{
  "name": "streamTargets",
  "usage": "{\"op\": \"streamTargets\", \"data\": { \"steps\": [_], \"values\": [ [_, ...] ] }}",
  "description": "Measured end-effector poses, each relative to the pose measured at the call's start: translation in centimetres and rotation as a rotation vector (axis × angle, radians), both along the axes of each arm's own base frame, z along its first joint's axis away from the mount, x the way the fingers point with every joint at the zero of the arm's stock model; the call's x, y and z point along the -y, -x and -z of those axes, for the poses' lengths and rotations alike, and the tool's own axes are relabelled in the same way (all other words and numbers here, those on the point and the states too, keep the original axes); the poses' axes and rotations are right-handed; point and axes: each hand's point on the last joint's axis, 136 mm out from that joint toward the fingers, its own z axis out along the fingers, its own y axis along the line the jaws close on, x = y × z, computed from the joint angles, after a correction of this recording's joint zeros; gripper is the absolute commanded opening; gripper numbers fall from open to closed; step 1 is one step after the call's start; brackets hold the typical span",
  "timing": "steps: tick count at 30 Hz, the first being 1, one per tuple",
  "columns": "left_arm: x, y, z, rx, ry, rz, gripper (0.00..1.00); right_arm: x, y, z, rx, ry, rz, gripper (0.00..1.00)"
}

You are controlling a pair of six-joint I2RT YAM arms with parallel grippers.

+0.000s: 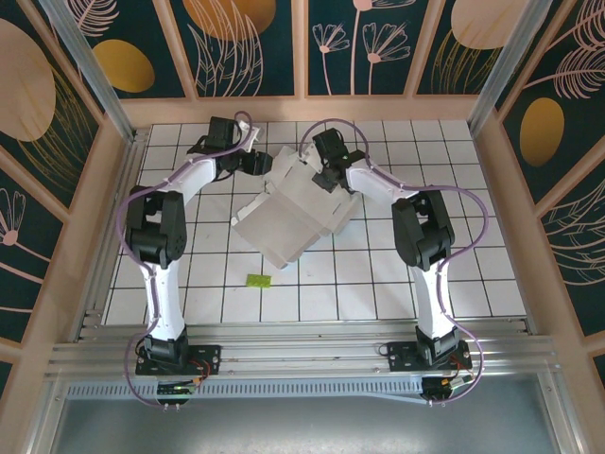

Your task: Fold the paper box

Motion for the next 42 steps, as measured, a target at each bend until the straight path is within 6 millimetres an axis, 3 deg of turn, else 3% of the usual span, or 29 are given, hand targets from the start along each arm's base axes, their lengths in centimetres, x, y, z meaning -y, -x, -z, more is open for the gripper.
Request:
{"op": "streamTargets", "data": {
  "steps": [6,15,22,29,36,42],
  "values": [
    [0.7,0.4,2.5,-0.052,0.011,0.069,0.52,-0.3,0.3,0.0,0.050,0.070,-0.020,0.09],
    [1.4,-0.2,1.2,-0.025,0.029,0.104,0.43,-2.2,1.5,-2.6,0.174,0.117,-0.076,0.08],
    [1.5,0.4,2.2,-0.041,0.038,0.110,0.31,-2.1,2.0,-3.4,0.257,0.179,-0.093,0.08],
    [2.2,2.4,4.4,-0.130,0.130,0.115,0.31,-2.0,1.9,-3.2,0.306,0.221,-0.088,0.08],
    [2.9,2.5,3.5,-0.158,0.222,0.092,0.31,-1.9,1.9,-3.4,0.353,0.251,-0.074,0.08],
    [2.7,3.9,3.3,-0.171,0.240,0.082,0.32,-2.4,3.0,-4.1,0.435,0.299,-0.103,0.08]
  ]
}}
